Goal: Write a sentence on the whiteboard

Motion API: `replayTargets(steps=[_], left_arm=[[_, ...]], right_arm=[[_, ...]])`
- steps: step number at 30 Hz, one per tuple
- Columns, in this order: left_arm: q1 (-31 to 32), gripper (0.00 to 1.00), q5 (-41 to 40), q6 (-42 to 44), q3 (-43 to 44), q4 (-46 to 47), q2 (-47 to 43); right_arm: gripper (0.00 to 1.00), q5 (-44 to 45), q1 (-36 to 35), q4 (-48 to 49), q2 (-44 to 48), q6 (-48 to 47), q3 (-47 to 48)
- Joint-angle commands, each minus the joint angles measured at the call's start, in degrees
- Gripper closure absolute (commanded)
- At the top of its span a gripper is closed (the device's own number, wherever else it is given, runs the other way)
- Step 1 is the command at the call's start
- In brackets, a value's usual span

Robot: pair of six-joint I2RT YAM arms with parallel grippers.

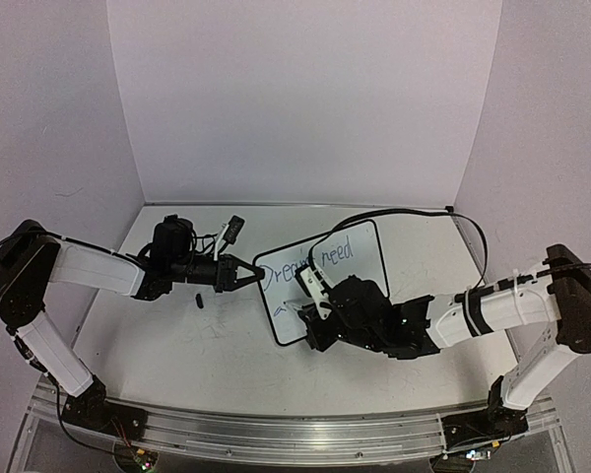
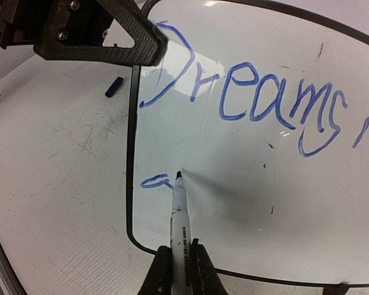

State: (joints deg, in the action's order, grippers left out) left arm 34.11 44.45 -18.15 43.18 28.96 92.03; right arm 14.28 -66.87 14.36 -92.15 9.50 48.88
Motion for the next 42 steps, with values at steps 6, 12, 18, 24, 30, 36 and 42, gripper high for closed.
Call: replayTargets(steps=[6,12,18,24,30,36,42], left_arm=[[-0.2,1.0,-0.5,2.3,1.7,-2.7,0.7],[-0.2,1.0,-0.5,2.3,1.7,-2.8,0.7],[-0.2,1.0,-0.4,2.2,1.6,-2.8,0.6],[-0.2,1.0,-0.4,2.2,1.4,-2.8,0.4],[-0.2,1.0,-0.3,2.2,1.4,-2.8,0.5],[-0.2,1.0,-0.4,2.2,1.4,-2.8,0.5],[-0.2,1.0,-0.4,2.3,1.5,-2.8,0.6]], right_arm=[[1.0,0.7,0.1,-0.8,0.9,1.1,0.0],[1.0,2.6,0.1,-0.9,0.7,1.8,-0.4],[1.0,4.3,0.1,-0.9,-0.3,2.4,0.5],[1.0,4.3,0.1,-0.9,-1.3,2.0,1.3],[1.0,3.1,0.1,-0.9,-2.4,1.3,2.5],[1.0,1.8,0.1,-0.9,-2.4,1.1,2.7],[1.0,0.9,0.1,-1.6,-2.4,1.5,1.7]])
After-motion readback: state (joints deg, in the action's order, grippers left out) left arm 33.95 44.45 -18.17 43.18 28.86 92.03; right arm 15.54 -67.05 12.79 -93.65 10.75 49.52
